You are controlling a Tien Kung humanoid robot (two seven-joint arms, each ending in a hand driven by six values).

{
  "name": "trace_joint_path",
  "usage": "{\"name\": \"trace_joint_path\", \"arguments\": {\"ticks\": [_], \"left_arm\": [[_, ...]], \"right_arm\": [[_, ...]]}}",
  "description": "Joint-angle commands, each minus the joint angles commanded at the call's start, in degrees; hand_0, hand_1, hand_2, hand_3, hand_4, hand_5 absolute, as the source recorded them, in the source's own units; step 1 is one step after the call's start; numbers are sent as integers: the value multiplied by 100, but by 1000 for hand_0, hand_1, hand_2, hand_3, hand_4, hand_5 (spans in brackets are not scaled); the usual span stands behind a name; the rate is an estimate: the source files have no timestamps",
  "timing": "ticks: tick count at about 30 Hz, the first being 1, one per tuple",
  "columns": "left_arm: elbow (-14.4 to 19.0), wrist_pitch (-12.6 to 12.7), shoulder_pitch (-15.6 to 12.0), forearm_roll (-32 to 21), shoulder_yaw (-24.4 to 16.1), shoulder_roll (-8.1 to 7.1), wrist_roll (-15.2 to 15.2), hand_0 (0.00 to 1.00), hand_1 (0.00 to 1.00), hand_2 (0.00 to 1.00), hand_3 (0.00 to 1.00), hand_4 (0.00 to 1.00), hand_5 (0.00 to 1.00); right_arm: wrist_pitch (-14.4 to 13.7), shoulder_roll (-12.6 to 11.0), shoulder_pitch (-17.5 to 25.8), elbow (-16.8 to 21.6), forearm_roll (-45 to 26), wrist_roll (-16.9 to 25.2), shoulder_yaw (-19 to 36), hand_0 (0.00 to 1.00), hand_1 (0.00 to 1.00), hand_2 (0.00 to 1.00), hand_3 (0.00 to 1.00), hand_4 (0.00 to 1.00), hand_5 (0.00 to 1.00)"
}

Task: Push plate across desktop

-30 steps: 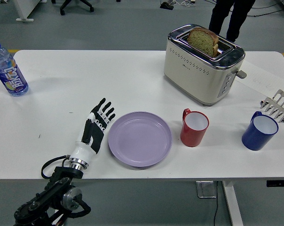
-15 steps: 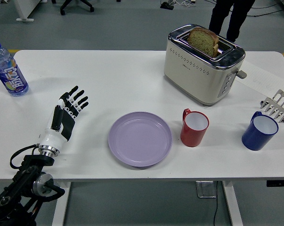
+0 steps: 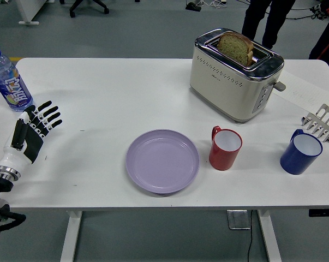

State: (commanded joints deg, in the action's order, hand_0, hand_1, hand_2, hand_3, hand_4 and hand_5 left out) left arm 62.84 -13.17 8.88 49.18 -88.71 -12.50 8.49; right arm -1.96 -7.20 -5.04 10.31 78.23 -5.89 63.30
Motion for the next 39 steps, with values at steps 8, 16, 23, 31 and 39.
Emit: {"name": "trace_joint_path", "arguments": {"ticks": [8, 16, 23, 31, 39], "left_arm": [[51, 61, -79, 98, -701, -86, -133, 756, 783, 773, 769, 481, 998], [192, 170, -292, 171, -1395, -100, -117, 757, 783, 775, 769, 479, 998], [246, 200, -435, 196, -1594, -75, -112, 760, 784, 777, 769, 482, 998], [254, 235, -493, 201, -1627, -82, -95, 760, 786, 778, 771, 475, 998], [270, 270, -484, 197, -1612, -72, -81, 762, 785, 780, 773, 474, 998]], "right_arm": [[-2, 5, -21, 0, 68, -12, 72, 629, 578, 662, 609, 177, 297], [1, -17, -23, 0, 6, -1, 11, 629, 579, 662, 609, 177, 297], [0, -11, 10, 0, -26, -9, -8, 628, 579, 662, 609, 177, 297], [-8, -2, 34, 0, -53, -11, -13, 629, 579, 662, 609, 177, 297], [-5, -2, 47, 0, -34, -13, -9, 629, 579, 662, 609, 176, 297]]}}
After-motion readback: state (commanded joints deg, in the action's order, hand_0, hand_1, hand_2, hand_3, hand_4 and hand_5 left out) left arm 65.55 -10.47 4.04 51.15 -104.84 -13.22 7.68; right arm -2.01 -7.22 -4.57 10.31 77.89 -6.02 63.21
